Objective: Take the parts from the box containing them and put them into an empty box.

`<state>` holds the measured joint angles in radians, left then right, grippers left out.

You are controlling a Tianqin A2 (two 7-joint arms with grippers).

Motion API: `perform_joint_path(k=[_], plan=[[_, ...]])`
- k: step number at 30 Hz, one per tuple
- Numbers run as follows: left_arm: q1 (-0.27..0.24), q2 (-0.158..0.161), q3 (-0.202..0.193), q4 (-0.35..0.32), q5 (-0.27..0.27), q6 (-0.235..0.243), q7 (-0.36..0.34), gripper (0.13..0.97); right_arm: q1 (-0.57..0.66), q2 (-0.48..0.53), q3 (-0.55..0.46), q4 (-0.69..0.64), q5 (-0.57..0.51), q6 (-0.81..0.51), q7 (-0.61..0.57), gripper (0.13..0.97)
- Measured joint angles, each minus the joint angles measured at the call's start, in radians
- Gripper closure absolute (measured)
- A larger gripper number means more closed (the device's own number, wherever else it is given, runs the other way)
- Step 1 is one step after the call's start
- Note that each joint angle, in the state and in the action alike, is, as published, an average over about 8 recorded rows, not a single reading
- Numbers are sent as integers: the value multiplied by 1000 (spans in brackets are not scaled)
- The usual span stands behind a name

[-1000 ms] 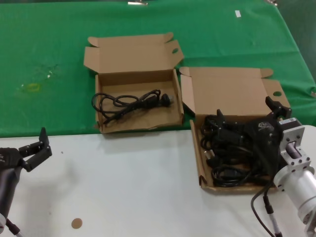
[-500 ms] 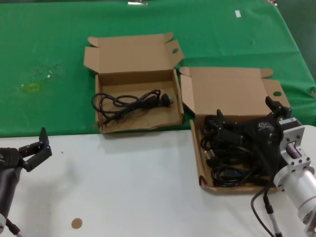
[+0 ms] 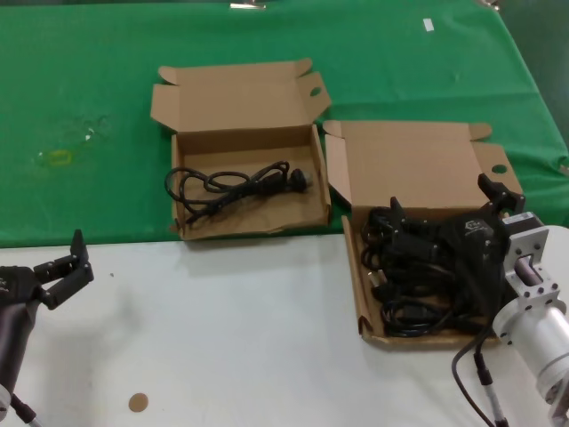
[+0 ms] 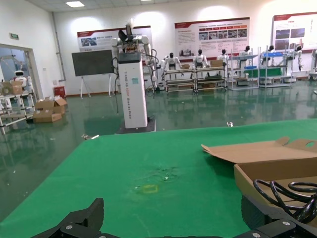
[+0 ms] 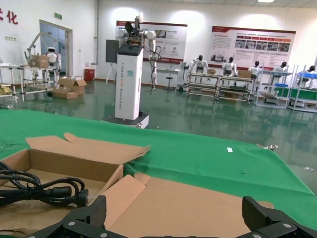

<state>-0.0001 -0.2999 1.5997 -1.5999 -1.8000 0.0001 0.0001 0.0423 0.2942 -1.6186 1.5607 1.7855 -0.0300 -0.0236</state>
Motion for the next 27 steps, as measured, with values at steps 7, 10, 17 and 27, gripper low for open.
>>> perform_joint_path(k=[7,10,17,27], plan=[[0,0,0,0,0,0,0,132,0,0,0,0,0,0,0,129],[0,0,0,0,0,0,0,132,0,0,0,0,0,0,0,129],[0,0,0,0,0,0,0,132,0,0,0,0,0,0,0,129],[0,0,0,0,0,0,0,132,0,0,0,0,0,0,0,129]])
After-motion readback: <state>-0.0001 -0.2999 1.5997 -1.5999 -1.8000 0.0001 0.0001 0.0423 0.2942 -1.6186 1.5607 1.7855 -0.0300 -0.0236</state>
